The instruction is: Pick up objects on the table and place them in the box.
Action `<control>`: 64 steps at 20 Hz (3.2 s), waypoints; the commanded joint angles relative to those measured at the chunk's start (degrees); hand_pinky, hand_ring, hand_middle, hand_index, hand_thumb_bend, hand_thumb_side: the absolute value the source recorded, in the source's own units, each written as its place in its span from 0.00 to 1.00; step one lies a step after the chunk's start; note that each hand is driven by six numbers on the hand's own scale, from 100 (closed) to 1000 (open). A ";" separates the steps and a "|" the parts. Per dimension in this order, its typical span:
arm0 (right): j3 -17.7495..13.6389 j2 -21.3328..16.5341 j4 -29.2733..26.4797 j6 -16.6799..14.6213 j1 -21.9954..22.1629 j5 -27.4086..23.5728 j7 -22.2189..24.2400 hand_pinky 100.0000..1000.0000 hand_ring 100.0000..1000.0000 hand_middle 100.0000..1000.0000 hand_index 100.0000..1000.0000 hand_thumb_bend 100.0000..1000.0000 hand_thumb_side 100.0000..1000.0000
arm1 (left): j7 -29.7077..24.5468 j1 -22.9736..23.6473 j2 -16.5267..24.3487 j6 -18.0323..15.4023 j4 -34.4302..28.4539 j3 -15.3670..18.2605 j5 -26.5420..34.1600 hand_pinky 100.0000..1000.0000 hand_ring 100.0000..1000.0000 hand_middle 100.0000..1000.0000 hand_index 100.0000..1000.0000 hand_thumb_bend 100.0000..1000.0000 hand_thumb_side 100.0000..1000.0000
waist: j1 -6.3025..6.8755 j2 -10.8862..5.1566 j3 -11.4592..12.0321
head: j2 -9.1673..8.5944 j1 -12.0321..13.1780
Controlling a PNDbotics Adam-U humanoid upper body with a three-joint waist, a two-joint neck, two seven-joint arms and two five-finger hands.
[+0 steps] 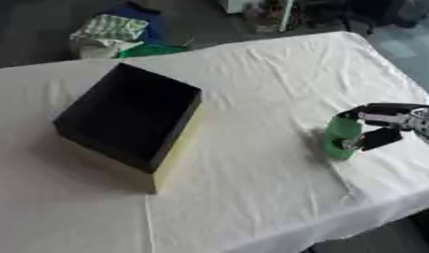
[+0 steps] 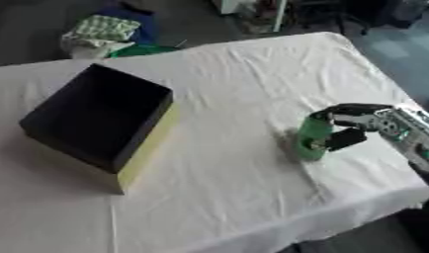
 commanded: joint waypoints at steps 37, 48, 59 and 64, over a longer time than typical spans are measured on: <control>-2.35 -1.71 -12.96 3.20 -13.17 -5.20 -1.61 0.73 0.64 0.50 0.76 0.00 0.52 | -1.86 -0.07 0.07 0.36 -1.14 0.08 0.49 0.62 0.68 0.57 0.72 0.01 0.87 | -0.34 -0.93 0.37 | 1.55 5.06; 1.56 11.06 -4.18 2.03 -33.47 -2.87 4.12 0.71 0.64 0.49 0.76 0.00 0.52 | -2.25 -0.54 -0.04 0.15 -1.14 -0.34 0.87 0.62 0.68 0.58 0.72 0.01 0.87 | -0.66 -1.15 1.97 | 1.65 4.25; 1.63 26.72 8.45 -0.13 -45.70 1.79 5.20 0.68 0.63 0.48 0.76 0.00 0.56 | -2.62 -1.59 -0.69 -0.23 -1.14 -0.74 1.48 0.62 0.68 0.58 0.72 0.01 0.87 | -0.90 -0.76 4.17 | 1.05 2.88; 1.72 30.72 11.88 -1.22 -46.63 3.13 5.48 0.68 0.63 0.48 0.76 0.00 0.58 | -2.71 -2.38 -1.00 -0.38 -1.14 -0.87 1.71 0.62 0.68 0.58 0.72 0.01 0.87 | -1.21 -0.50 5.19 | 0.75 1.93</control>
